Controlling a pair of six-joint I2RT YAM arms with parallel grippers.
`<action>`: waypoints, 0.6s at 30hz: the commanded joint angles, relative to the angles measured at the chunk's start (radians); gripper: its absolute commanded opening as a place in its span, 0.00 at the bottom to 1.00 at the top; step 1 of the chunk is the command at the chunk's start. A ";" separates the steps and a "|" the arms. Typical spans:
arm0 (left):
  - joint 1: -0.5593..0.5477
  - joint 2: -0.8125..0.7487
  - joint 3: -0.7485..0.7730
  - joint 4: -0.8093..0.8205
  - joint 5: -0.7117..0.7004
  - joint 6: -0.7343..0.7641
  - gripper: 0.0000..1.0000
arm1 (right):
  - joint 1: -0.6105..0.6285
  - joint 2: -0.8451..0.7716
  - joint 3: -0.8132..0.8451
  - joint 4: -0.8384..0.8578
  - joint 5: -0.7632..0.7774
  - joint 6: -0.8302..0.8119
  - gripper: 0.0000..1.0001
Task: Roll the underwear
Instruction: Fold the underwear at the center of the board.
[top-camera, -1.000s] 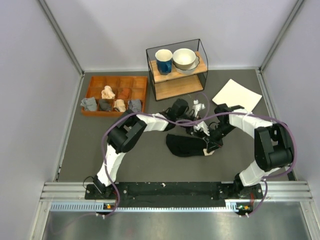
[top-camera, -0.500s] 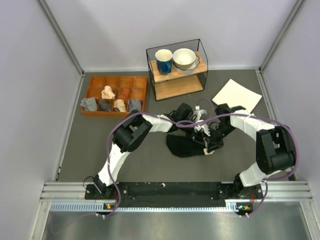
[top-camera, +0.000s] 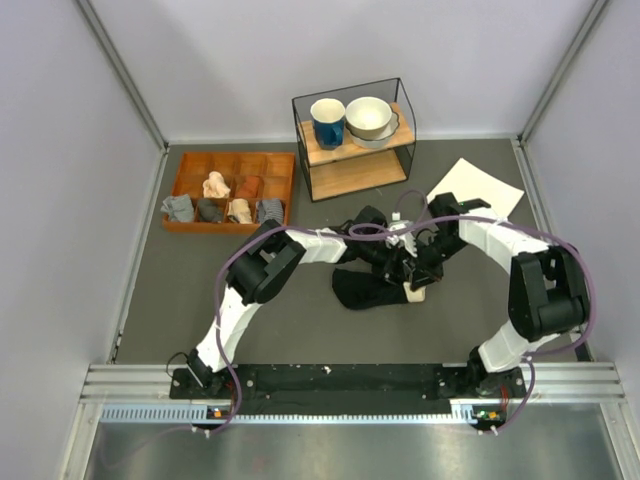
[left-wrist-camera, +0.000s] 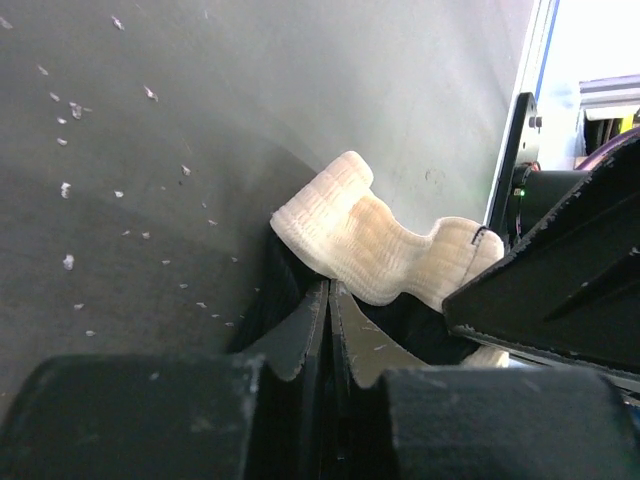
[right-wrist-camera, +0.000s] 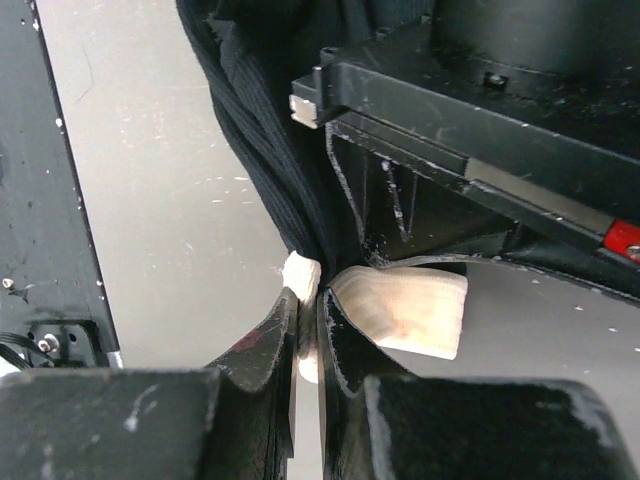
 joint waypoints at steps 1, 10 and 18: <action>-0.004 0.029 0.024 -0.046 -0.023 0.042 0.09 | -0.019 0.055 0.066 0.056 0.011 0.061 0.02; 0.024 -0.013 -0.014 0.032 -0.038 -0.033 0.18 | -0.039 0.141 0.104 0.109 0.043 0.113 0.02; 0.091 -0.160 -0.131 0.205 -0.080 -0.148 0.34 | -0.039 0.178 0.101 0.129 0.076 0.130 0.02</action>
